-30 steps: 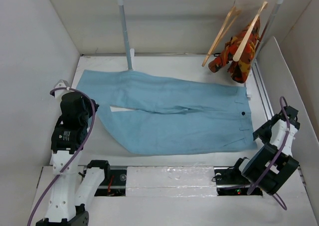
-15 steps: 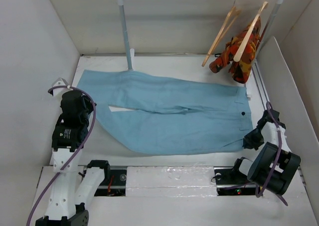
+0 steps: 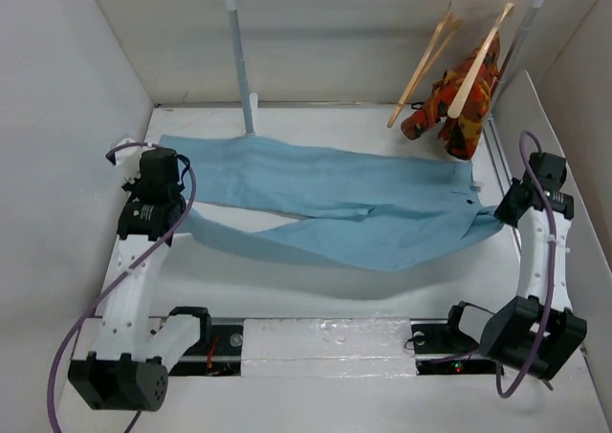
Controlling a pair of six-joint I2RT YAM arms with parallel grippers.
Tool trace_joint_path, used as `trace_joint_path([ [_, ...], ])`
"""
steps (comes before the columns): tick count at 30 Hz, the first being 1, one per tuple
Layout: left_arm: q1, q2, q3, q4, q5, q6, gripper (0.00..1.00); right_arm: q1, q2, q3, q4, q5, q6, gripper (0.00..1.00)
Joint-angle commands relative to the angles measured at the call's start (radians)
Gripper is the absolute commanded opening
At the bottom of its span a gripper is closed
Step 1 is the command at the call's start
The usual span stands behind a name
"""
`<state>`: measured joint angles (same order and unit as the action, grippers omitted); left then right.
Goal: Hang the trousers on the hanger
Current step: Fold the trousers at the center of the board.
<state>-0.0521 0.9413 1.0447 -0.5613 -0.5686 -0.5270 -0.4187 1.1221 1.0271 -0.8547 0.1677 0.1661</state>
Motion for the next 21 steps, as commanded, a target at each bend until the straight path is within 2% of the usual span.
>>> trace_joint_path([
  [1, 0.005, 0.056, 0.073, 0.037, -0.118, 0.007, 0.00, 0.047, 0.086, 0.086, 0.069, 0.000, -0.082, 0.00],
  [8, 0.046, 0.224, 0.221, 0.031, -0.261, 0.038, 0.00, 0.135, 0.356, 0.290, 0.241, -0.105, -0.048, 0.00],
  [13, 0.057, 0.431, 0.438, -0.028, -0.296, 0.028, 0.00, 0.169, 0.554, 0.473, 0.262, -0.217, -0.039, 0.00],
  [15, 0.057, 0.514, 0.486, -0.003, -0.307, 0.056, 0.00, 0.169, 0.636, 0.543, 0.269, -0.253, -0.036, 0.00],
  [21, 0.086, 0.824, 0.704, -0.028, -0.300, 0.090, 0.00, 0.179, 0.850, 0.752, 0.250, -0.289, -0.037, 0.00],
])
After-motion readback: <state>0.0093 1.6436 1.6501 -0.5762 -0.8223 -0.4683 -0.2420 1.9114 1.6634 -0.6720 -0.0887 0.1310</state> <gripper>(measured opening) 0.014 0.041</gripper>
